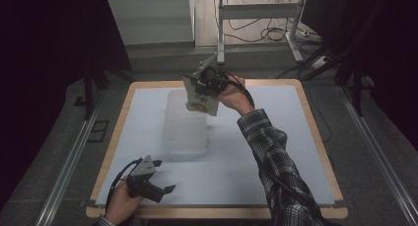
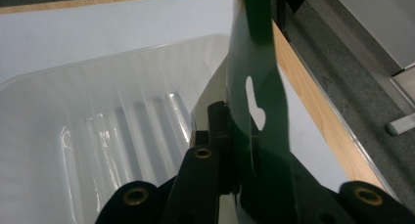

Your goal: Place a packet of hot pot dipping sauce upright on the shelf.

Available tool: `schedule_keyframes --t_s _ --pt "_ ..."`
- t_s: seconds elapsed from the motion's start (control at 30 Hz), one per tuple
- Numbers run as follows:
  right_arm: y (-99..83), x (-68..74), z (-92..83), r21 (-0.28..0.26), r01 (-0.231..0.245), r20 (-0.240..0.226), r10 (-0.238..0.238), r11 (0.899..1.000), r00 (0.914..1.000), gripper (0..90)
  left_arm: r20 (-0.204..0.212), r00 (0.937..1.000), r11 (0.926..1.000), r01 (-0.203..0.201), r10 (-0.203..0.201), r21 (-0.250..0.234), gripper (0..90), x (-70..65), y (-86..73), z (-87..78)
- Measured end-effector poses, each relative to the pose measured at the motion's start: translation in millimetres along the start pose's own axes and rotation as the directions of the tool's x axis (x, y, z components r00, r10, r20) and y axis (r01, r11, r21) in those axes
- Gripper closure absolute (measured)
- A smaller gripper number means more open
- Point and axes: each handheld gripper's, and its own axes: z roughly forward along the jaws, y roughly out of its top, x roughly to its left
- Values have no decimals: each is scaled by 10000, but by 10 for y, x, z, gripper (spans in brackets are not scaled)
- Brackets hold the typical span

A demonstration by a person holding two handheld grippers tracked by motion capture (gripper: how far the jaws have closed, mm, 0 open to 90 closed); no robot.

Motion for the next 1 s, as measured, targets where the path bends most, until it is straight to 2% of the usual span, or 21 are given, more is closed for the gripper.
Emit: schedule_keyframes --t_s 0.07,0.13,0.27,0.5,0.7,0.8,0.9,1.0 --pt "14 16 24 -7 17 26 -17 10000 10000 895 -1 10000 10000 0 0 10 2 -1 0 -1" --pt "23 31 70 -174 7 -145 -9 9998 9999 895 -2 10000 10000 0 0 14 2 -1 0 -2" --pt "74 86 166 -131 149 -103 -151 9998 9998 895 -2 10000 10000 -16 16 22 2 -2 0 -2" --pt "181 170 302 -553 54 -525 -84 9985 9986 895 4 10000 10000 -23 23 24 2 -4 0 -4" --pt "187 225 515 -14 228 -422 -228 9997 9988 895 20 10000 10000 -23 23 17 2 -5 -2 -7" --pt "135 194 577 20 -22 -346 23 10000 9994 890 34 10000 10000 2 -2 -9 2 -7 -3 -6" --pt "89 154 571 -204 -335 -291 329 9992 9990 804 26 10000 10000 4 -4 -3 2 -7 -3 -4" --pt "70 148 547 -251 -397 -149 393 9989 9991 709 24 10000 10000 -15 15 24 2 -9 -1 -2"
